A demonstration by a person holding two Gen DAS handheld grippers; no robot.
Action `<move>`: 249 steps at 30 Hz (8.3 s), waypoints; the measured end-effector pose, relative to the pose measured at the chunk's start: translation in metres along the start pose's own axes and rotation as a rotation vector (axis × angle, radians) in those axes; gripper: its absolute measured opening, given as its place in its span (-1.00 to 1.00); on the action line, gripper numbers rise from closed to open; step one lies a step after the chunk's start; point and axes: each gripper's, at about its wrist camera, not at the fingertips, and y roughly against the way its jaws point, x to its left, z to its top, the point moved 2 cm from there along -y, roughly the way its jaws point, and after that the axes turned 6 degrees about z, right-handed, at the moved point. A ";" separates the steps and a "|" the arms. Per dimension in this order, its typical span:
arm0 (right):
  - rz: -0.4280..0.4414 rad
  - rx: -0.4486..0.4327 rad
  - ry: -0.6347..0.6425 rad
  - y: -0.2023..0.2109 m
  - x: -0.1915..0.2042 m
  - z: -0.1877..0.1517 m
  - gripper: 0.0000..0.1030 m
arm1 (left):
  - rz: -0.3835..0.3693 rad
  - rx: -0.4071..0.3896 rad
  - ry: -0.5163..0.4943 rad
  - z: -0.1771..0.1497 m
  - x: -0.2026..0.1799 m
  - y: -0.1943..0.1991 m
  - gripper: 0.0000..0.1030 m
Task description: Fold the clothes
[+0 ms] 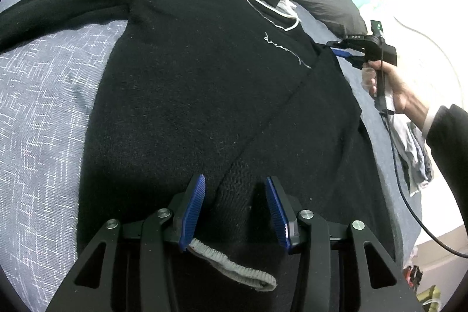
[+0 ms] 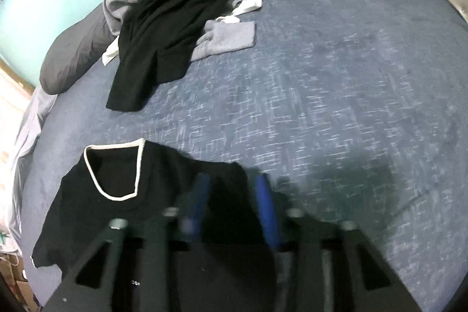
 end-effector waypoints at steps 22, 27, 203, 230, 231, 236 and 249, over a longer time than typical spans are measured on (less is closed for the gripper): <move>-0.083 -0.067 -0.084 -0.015 -0.030 0.003 -0.90 | 0.005 0.003 -0.009 -0.002 0.001 0.000 -0.09; -0.125 -0.129 -0.109 0.015 -0.040 0.005 -0.90 | 0.010 0.004 -0.010 -0.002 0.000 0.000 -0.08; 0.321 -0.174 -0.121 0.137 0.072 -0.283 -0.48 | 0.470 -0.203 0.554 0.040 0.316 0.215 0.08; 0.292 -0.197 -0.148 0.136 0.063 -0.283 -0.47 | 0.543 -0.223 0.572 0.069 0.350 0.196 -0.89; 0.292 -0.198 -0.150 0.137 0.062 -0.282 -0.47 | 0.544 -0.226 0.565 0.070 0.347 0.198 -0.89; 0.295 -0.194 -0.160 0.135 0.060 -0.284 -0.47 | 0.526 -0.271 0.546 0.080 0.325 0.214 -0.89; 0.321 -0.219 -0.222 0.141 0.040 -0.284 -0.46 | 0.401 -0.362 0.295 0.164 0.158 0.238 -0.90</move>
